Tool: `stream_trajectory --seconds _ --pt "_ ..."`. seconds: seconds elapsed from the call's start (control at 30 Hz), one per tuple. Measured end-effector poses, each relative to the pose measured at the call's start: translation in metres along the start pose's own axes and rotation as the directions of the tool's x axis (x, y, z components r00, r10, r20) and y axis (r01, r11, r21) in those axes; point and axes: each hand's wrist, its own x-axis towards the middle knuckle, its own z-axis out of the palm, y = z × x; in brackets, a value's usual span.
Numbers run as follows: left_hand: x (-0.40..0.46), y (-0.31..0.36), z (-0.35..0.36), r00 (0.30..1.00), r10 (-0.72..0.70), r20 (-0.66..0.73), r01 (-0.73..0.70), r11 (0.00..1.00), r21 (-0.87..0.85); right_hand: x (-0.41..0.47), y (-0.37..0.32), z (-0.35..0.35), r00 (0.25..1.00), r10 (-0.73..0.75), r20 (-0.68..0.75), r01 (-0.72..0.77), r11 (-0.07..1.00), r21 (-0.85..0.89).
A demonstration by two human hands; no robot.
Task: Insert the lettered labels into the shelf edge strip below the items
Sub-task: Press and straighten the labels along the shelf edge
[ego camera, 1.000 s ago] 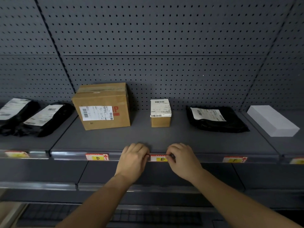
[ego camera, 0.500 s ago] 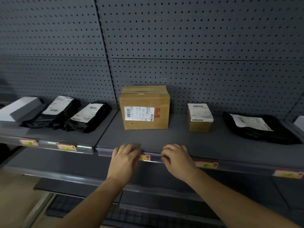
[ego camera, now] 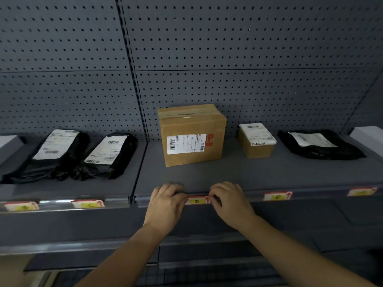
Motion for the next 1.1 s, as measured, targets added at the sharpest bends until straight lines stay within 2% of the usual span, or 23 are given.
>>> stream_trajectory --seconds 0.23,0.4,0.63,1.1 --pt "0.006 0.002 0.001 0.994 -0.023 0.105 0.025 0.999 -0.022 0.004 0.000 0.001 0.999 -0.016 0.050 0.016 1.000 0.006" --pt "0.004 -0.006 -0.002 0.993 0.022 0.120 -0.020 1.000 -0.017 0.008 -0.002 0.003 0.998 -0.031 0.063 0.030 0.999 0.015" --pt "0.001 -0.008 0.001 0.993 -0.003 0.114 0.006 1.000 -0.031 0.011 0.000 0.000 0.993 -0.085 0.082 0.087 0.996 -0.017" --pt "0.005 -0.010 -0.001 0.986 -0.016 0.164 0.029 0.997 -0.077 0.011 -0.002 -0.003 0.994 -0.059 0.089 0.060 0.998 -0.011"
